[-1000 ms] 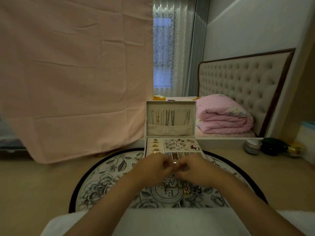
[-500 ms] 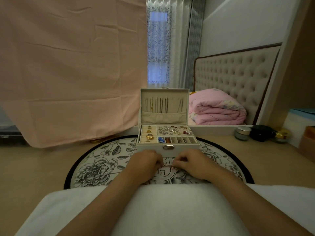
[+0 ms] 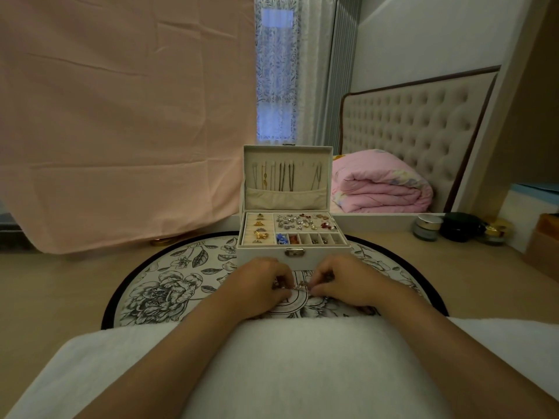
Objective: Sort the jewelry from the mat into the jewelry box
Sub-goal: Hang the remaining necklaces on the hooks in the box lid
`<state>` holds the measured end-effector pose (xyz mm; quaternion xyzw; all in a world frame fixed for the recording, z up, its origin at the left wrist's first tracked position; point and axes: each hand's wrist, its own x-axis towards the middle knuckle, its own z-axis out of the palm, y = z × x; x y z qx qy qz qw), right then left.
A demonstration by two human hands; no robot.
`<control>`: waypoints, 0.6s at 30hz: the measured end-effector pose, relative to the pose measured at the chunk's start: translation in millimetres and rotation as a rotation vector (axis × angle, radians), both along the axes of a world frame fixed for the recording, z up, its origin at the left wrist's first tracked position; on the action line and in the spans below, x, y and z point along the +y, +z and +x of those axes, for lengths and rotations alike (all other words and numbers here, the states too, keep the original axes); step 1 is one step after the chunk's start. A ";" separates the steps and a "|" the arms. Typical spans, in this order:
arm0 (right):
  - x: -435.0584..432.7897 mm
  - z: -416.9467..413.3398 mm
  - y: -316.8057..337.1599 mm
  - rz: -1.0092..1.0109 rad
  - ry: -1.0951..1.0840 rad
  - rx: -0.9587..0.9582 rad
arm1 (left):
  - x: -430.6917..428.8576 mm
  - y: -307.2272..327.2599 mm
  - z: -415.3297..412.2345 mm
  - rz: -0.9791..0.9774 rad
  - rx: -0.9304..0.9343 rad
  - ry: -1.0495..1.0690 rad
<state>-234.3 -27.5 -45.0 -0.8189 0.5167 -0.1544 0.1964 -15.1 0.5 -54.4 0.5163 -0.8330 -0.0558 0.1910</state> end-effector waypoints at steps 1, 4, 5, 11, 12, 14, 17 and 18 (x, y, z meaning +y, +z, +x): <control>0.8 -0.4 1.7 -0.033 -0.004 0.028 | -1.0 1.3 3.6 0.030 0.009 -0.003; 1.7 -1.5 3.4 -0.111 -0.008 0.142 | -3.0 4.3 11.2 0.089 0.014 0.016; 2.0 -1.2 2.7 -0.117 -0.006 0.143 | -3.9 4.9 12.6 0.095 0.004 0.020; 5.1 12.2 -0.1 0.018 -0.072 -0.276 | 0.1 1.5 8.8 0.085 0.120 0.083; 5.2 15.3 1.9 0.062 -0.080 -0.364 | 0.3 -0.9 6.6 0.069 0.135 0.078; 5.6 21.0 5.9 0.162 -0.075 -0.530 | -1.4 -4.5 4.2 0.092 0.231 0.077; 6.9 26.8 11.5 0.312 -0.083 -0.767 | -3.4 -2.0 4.8 0.185 0.448 0.093; 7.2 27.0 12.7 0.354 -0.090 -0.836 | -3.2 1.2 5.0 0.233 0.559 0.084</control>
